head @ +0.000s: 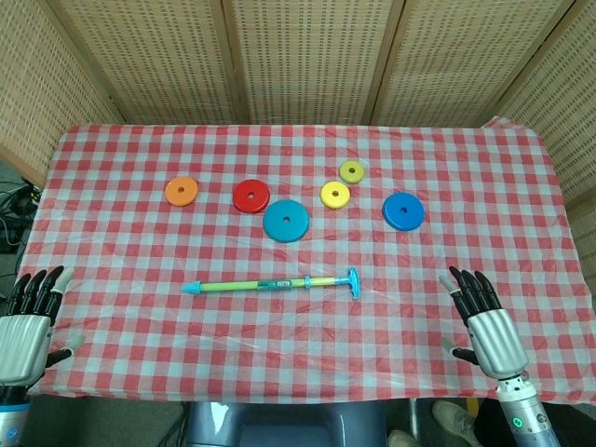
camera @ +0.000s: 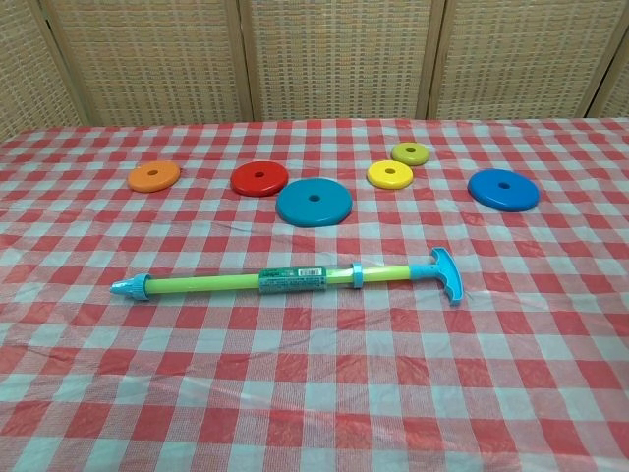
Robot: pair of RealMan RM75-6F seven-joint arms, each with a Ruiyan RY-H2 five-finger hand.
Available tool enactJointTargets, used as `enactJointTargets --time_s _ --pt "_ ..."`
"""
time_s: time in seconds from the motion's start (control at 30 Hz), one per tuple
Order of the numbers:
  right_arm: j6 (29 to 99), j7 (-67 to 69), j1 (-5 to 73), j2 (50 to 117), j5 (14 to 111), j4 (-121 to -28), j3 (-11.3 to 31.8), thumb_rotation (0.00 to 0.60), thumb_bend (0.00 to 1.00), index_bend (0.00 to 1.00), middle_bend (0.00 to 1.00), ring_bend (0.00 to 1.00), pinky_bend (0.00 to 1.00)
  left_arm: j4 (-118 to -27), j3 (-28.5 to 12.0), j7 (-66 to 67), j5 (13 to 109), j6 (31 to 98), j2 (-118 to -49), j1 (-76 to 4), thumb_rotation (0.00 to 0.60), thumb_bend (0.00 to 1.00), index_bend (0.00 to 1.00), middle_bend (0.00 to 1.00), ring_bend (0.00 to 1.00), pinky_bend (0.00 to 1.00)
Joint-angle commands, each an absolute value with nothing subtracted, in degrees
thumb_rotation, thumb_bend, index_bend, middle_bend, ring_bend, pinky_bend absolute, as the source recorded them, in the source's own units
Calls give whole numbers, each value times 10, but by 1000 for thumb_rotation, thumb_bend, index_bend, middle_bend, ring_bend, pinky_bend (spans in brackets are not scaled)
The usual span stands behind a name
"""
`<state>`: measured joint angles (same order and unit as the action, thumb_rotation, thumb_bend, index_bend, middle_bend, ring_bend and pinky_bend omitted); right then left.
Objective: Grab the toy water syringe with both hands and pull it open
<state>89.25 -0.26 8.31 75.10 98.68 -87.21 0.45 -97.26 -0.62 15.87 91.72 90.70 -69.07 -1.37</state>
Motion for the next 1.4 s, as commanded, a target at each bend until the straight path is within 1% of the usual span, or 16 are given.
enactJointTargets --time_s 0.03,0.1,0.17,0.23,0.27,0.3,0.33,0.43,0.53,0.63,0.67,0.73,0.83,1.07,1.23,1.4 --pt "897 -14 86 755 986 -878 13 600 125 9 3 0 0 -971 -8 158 913 905 -692 -15 600 0 0 0 0 0" --pt "888 -28 94 756 981 -890 22 600 125 30 31 24 23 -970 -10 159 910 904 -694 -16 600 1 0 0 0 0" --pt "870 -40 110 756 976 -906 34 600 125 58 109 107 110 -970 -11 162 908 901 -695 -17 600 0 0 0 0 0" --pt "850 -52 124 754 969 -920 43 600 124 92 244 247 244 -969 -11 165 907 900 -697 -18 600 1 0 0 0 0" --pt "838 -58 132 754 965 -925 49 600 124 102 294 296 282 -969 -11 167 907 900 -698 -18 600 1 0 0 0 0" --pt "822 -67 144 757 960 -931 55 600 124 120 371 373 335 -968 -11 168 906 899 -699 -18 600 1 0 0 0 0" --pt "807 -77 154 759 952 -935 62 600 124 135 426 428 365 -967 -12 169 905 899 -699 -18 600 1 0 0 0 0" --pt "759 -110 182 775 916 -942 80 600 124 233 684 681 473 -965 -14 167 901 898 -701 -19 600 1 0 0 0 0" --pt "716 -138 207 795 874 -944 96 600 127 298 841 822 578 -964 -16 164 898 898 -700 -20 600 1 0 0 0 0" --pt "689 -157 224 811 841 -945 106 600 152 335 933 905 652 -963 -19 160 894 898 -699 -20 600 2 0 0 0 0" --pt "676 -164 231 817 826 -946 108 600 178 349 966 936 683 -963 -20 157 891 897 -698 -21 600 2 0 0 0 0" --pt "653 -176 243 826 803 -947 111 600 231 371 998 979 729 -962 -22 154 886 894 -697 -22 600 2 0 0 0 0" --pt "632 -199 261 846 778 -940 113 600 296 380 1000 999 749 -962 -24 149 878 886 -696 -25 600 2 0 0 0 0" --pt "616 -229 291 891 751 -916 118 600 367 378 1000 1000 753 -956 -26 146 865 872 -697 -31 600 2 0 0 0 0" --pt "602 -251 313 916 728 -894 126 600 447 378 1000 1000 753 -951 -29 143 853 860 -698 -36 600 2 0 0 0 0" --pt "581 -251 334 948 700 -849 129 600 488 381 1000 1000 753 -945 -34 137 839 851 -699 -40 600 2 0 0 0 0"
